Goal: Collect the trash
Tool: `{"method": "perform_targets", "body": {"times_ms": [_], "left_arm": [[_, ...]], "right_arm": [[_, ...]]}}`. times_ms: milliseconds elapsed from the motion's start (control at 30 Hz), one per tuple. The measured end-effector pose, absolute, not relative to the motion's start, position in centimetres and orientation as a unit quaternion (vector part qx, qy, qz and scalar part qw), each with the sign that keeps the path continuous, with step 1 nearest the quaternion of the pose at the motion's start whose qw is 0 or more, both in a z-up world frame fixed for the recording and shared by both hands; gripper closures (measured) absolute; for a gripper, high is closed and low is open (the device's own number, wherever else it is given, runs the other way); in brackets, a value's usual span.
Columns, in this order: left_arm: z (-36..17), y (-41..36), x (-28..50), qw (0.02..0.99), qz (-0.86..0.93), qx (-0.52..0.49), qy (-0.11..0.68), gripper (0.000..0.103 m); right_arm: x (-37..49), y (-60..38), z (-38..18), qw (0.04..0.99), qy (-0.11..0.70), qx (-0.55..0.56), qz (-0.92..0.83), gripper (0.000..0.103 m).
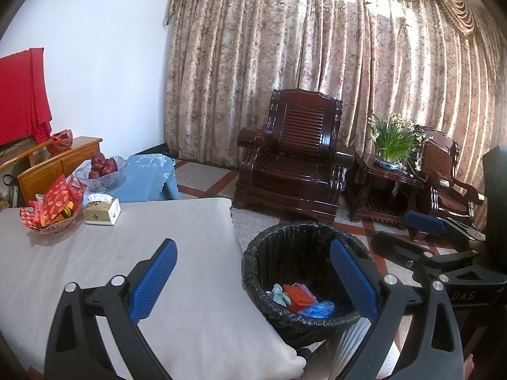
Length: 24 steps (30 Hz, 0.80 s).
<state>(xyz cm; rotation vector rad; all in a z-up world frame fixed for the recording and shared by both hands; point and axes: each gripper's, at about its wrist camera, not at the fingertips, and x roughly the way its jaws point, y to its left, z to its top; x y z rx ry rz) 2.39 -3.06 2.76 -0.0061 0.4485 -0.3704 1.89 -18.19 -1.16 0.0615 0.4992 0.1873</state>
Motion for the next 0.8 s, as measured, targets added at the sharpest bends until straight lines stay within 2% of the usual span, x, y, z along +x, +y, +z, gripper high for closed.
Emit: {"method": "perform_targets", "body": {"times_ms": [800], "left_arm": [[2.19, -3.51, 1.97, 0.956, -0.188, -0.007, 0.227, 0.008]], "right_arm": [[1.92, -18.12, -2.04, 0.963, 0.251, 0.034, 0.091, 0.005]]}}
